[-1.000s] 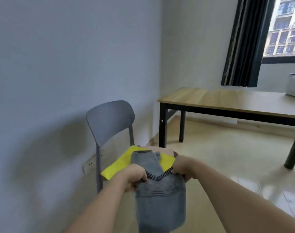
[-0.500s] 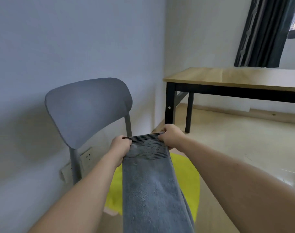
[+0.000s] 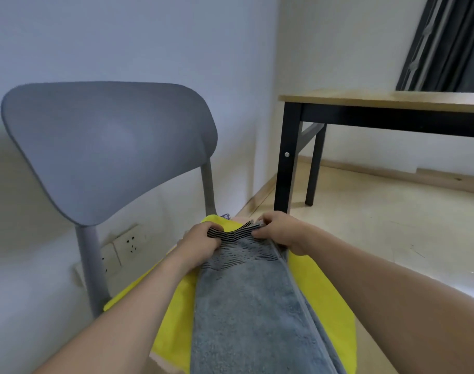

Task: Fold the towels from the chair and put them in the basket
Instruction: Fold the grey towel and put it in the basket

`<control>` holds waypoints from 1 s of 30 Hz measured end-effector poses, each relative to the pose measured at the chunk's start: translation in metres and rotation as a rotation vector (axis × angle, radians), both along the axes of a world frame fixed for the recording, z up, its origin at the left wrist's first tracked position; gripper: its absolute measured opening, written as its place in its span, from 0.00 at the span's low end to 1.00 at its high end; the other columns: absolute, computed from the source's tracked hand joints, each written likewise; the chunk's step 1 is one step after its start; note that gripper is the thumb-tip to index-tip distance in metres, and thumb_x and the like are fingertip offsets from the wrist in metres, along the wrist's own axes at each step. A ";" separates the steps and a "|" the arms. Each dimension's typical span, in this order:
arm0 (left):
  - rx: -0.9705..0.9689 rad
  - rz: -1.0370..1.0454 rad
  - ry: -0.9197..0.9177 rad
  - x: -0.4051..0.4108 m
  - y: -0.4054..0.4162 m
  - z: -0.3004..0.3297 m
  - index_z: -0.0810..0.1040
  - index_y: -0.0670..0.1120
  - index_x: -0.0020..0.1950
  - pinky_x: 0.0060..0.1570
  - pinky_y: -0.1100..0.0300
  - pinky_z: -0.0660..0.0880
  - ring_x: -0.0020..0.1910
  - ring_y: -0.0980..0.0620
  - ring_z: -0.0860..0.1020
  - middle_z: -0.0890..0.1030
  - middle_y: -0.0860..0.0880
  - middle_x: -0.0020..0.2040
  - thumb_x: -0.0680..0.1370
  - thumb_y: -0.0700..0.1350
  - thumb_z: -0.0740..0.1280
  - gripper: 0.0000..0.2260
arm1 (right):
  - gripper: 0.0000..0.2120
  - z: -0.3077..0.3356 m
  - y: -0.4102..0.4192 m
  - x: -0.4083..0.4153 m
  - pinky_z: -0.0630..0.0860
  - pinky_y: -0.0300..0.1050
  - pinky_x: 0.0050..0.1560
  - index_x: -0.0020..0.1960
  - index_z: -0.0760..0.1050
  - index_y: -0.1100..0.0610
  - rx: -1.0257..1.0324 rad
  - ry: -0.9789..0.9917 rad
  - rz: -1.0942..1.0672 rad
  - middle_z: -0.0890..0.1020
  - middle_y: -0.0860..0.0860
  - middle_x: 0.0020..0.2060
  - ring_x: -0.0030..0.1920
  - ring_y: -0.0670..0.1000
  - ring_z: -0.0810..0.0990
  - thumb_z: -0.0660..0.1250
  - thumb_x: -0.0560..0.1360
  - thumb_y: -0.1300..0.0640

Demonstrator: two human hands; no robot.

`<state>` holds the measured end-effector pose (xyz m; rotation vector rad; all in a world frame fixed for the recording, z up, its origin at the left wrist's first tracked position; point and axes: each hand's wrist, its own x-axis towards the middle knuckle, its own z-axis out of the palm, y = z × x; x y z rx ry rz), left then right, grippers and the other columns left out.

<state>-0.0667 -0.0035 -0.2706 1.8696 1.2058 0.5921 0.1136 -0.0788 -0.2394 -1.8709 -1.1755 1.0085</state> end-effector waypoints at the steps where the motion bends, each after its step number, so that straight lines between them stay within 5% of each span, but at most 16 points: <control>1: -0.010 -0.041 -0.048 -0.001 -0.005 0.004 0.78 0.52 0.51 0.45 0.63 0.75 0.45 0.50 0.78 0.80 0.47 0.48 0.72 0.40 0.67 0.11 | 0.05 0.002 -0.002 -0.002 0.78 0.45 0.43 0.48 0.74 0.58 0.019 0.012 0.022 0.80 0.56 0.45 0.45 0.54 0.81 0.69 0.75 0.62; 3: -0.032 -0.107 -0.148 -0.001 -0.011 0.010 0.78 0.46 0.51 0.36 0.65 0.71 0.40 0.51 0.75 0.78 0.45 0.45 0.76 0.32 0.64 0.11 | 0.05 0.005 -0.005 -0.002 0.78 0.45 0.48 0.46 0.75 0.58 0.055 0.030 0.081 0.81 0.55 0.44 0.45 0.52 0.81 0.71 0.73 0.63; 7: -0.070 -0.200 -0.267 -0.006 -0.018 0.015 0.78 0.46 0.46 0.44 0.62 0.72 0.44 0.51 0.75 0.79 0.44 0.47 0.75 0.27 0.63 0.14 | 0.06 0.014 -0.019 0.003 0.74 0.49 0.57 0.44 0.76 0.58 0.025 0.055 0.206 0.82 0.53 0.43 0.48 0.52 0.79 0.73 0.70 0.64; 15: -0.072 -0.244 -0.231 -0.003 -0.016 0.011 0.76 0.48 0.46 0.42 0.61 0.70 0.43 0.51 0.74 0.78 0.45 0.46 0.76 0.29 0.62 0.14 | 0.08 0.018 -0.019 0.014 0.77 0.53 0.58 0.44 0.73 0.57 0.179 0.121 0.056 0.80 0.59 0.47 0.51 0.58 0.80 0.70 0.73 0.67; 17: -0.017 -0.238 -0.167 0.000 -0.012 0.010 0.75 0.48 0.47 0.42 0.59 0.68 0.44 0.50 0.73 0.76 0.46 0.47 0.77 0.31 0.61 0.12 | 0.13 0.019 -0.018 0.015 0.79 0.50 0.54 0.54 0.73 0.54 0.129 0.153 0.067 0.79 0.60 0.53 0.54 0.59 0.80 0.68 0.74 0.68; 19: 0.070 -0.237 -0.020 0.002 -0.007 0.007 0.74 0.48 0.50 0.42 0.60 0.69 0.48 0.50 0.74 0.77 0.48 0.51 0.79 0.35 0.59 0.09 | 0.19 0.017 -0.021 0.019 0.79 0.47 0.52 0.64 0.72 0.53 0.021 -0.023 0.102 0.78 0.58 0.56 0.56 0.58 0.79 0.67 0.75 0.66; 22: 0.199 -0.267 0.281 0.003 -0.004 -0.002 0.74 0.51 0.55 0.51 0.57 0.72 0.52 0.48 0.76 0.79 0.48 0.54 0.80 0.44 0.58 0.08 | 0.12 0.013 -0.025 0.020 0.79 0.47 0.53 0.60 0.77 0.60 -0.150 -0.378 0.147 0.80 0.56 0.53 0.52 0.54 0.79 0.64 0.78 0.61; 26: 0.393 -0.285 0.573 0.011 -0.009 -0.010 0.71 0.46 0.60 0.57 0.51 0.69 0.59 0.43 0.70 0.74 0.43 0.60 0.81 0.46 0.54 0.12 | 0.10 0.003 -0.019 0.018 0.76 0.42 0.43 0.58 0.77 0.60 -0.178 -0.551 0.157 0.77 0.54 0.50 0.48 0.53 0.75 0.63 0.78 0.61; 30: 0.357 -0.249 0.668 0.015 -0.009 -0.009 0.70 0.43 0.62 0.62 0.50 0.66 0.63 0.41 0.66 0.69 0.42 0.63 0.79 0.48 0.54 0.15 | 0.11 -0.006 -0.007 0.018 0.73 0.45 0.55 0.58 0.77 0.58 -0.164 -0.754 0.220 0.71 0.55 0.58 0.54 0.56 0.74 0.65 0.77 0.56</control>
